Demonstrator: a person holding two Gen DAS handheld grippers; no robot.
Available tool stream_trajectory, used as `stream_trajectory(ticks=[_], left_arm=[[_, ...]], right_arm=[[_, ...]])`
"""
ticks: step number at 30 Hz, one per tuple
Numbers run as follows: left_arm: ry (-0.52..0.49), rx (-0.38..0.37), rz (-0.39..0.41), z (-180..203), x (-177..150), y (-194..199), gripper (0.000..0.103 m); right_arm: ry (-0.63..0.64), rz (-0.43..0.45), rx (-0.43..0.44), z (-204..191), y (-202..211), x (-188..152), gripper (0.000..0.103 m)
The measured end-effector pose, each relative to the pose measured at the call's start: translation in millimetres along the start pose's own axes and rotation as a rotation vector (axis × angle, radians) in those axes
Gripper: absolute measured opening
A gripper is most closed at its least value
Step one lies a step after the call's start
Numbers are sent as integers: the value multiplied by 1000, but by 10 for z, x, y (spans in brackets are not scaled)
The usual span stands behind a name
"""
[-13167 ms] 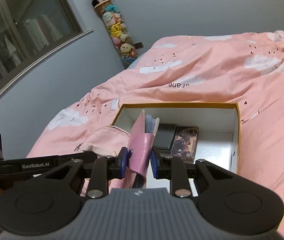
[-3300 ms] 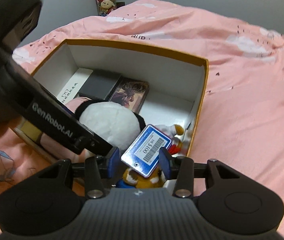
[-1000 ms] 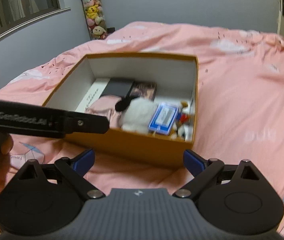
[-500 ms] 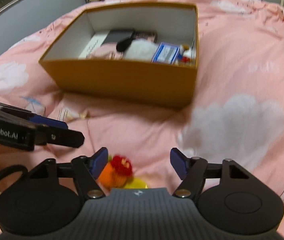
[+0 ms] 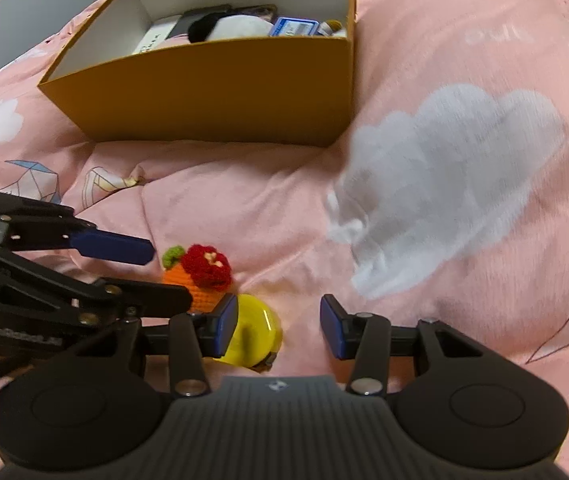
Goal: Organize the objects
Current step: 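Move both tools toward the crocheted orange fruit and yellow tape measure, then grasp the crocheted orange fruit with the left tool while the right tool grasps the yellow tape measure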
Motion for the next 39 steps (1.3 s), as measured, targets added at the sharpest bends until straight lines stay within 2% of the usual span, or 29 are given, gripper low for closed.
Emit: stream_trajectory(ticks=[7,9,14,18,22,26,39], left_arm=[[18,14,-51,-40,-32,-171,54],[19,4,-59,-32,-34,-209,47],[28,6,-52,-44,-31,-206,46],[28,58,-25,-75,-32,-51,46],[76,83,-28,-179,-60,108,46],[101,88,-34,-236,-100,166,46],[125,88,-66,-280,-144,68,46]], right_arm=[[-15,-11,-4,44,-43,11,42],[-14,-14,1,49,-46,15,42],[-1,-20,5,35,-50,17,43],[27,-13,18,-22,-35,20,45],[110,-18,45,-176,-50,9,53],[184,-51,43,-299,-131,-9,62],[235,-173,46,-403,-483,-88,66]])
Point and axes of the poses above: each gripper's, at about its wrist camera, not at the fingertips, and y roughly against the way its jaws point, z to its right, x to its top, the point moved 7 cm from there along -y, roughly the way its jaws point
